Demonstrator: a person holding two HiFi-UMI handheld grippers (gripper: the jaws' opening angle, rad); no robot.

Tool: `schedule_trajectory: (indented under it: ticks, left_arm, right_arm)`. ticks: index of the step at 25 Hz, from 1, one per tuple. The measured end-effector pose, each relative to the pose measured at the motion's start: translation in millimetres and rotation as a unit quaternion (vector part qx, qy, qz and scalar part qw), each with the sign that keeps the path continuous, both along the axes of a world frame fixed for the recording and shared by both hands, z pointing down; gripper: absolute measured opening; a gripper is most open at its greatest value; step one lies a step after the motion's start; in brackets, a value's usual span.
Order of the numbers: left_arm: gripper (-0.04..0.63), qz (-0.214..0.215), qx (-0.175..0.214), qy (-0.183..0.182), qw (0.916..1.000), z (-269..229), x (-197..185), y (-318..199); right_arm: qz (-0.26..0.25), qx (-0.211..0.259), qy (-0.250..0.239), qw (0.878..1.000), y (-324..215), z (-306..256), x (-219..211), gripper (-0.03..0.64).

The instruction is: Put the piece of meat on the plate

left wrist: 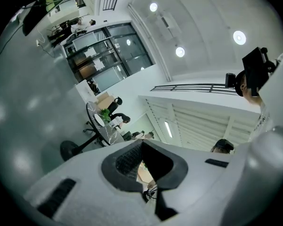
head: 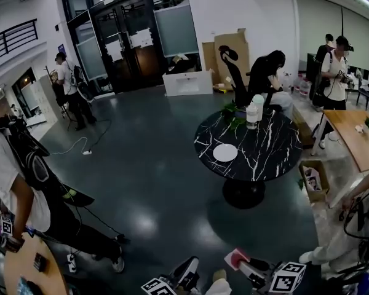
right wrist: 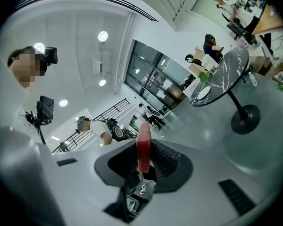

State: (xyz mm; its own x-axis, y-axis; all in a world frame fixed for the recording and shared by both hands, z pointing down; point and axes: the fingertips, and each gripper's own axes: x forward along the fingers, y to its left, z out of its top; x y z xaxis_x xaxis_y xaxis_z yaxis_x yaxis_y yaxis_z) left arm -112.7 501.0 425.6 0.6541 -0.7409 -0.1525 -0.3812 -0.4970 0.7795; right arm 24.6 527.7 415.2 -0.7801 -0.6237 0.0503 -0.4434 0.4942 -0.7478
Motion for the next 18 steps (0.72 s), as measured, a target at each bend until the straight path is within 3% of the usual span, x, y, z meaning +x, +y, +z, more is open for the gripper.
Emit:
schedule_trajectory:
  ticks: [10,18]
  left_arm:
    - [0.009,0.036,0.026,-0.006,0.999,-23,13,-126]
    - [0.009,0.049,0.025,-0.003,0.9985,-19,11,-199]
  right_arm:
    - [0.016,0.027,0.005,0.999,-125,-24,5,0.086]
    - [0.033,0.022,0.012,0.999,-190,-23,6,0.086]
